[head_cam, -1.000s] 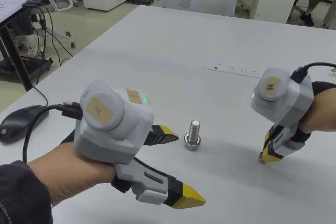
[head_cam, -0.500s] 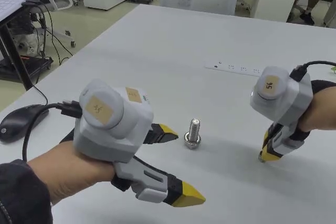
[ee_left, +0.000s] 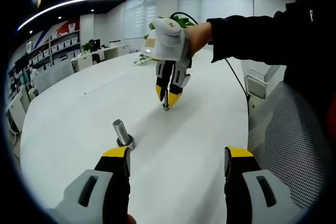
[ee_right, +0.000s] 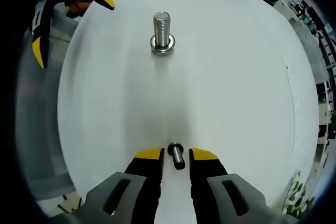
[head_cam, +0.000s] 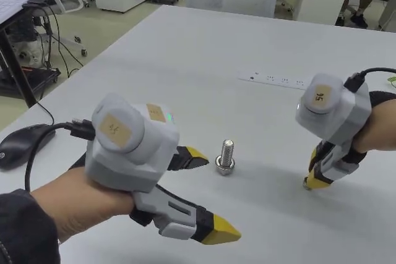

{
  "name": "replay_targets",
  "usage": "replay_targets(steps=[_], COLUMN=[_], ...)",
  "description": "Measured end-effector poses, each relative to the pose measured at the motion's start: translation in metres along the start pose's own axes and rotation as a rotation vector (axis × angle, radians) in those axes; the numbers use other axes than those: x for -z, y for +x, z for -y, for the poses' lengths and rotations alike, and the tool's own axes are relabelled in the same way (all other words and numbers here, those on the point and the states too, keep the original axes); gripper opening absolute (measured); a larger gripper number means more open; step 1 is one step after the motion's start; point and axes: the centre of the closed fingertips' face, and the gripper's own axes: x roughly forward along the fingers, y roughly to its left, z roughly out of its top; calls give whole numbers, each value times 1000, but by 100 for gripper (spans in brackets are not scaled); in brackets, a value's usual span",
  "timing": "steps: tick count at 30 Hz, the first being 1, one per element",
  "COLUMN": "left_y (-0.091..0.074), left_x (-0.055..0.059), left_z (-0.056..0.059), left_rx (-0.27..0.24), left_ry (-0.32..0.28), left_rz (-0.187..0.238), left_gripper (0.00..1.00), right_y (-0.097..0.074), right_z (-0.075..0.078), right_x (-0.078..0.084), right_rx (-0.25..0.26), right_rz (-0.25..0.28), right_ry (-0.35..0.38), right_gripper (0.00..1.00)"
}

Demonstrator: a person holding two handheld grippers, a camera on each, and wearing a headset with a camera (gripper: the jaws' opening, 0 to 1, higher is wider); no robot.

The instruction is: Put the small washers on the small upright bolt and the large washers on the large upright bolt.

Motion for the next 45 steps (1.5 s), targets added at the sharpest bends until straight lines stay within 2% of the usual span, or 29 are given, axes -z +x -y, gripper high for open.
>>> replay_targets(steps=[10,24,31,45], left_y=[1,1,0,-2], left_x=[0,1,2,1], left_z=[1,2,1,2], left_rx=[4,8,4,4], left_ry=[3,1,-2,-5], left_rz=[-4,-6,-4,2], left_gripper=[73,73,73,73], right_y=[-8,-27,-39,-51], right_z=[-1,-5,-14,-36], right_x=[-2,-3,-10,-3], right_rx=[22,88,103,118], right_rz=[48,146,229,337], right_ry=[18,47,77,164], right_gripper=[38,51,56,59])
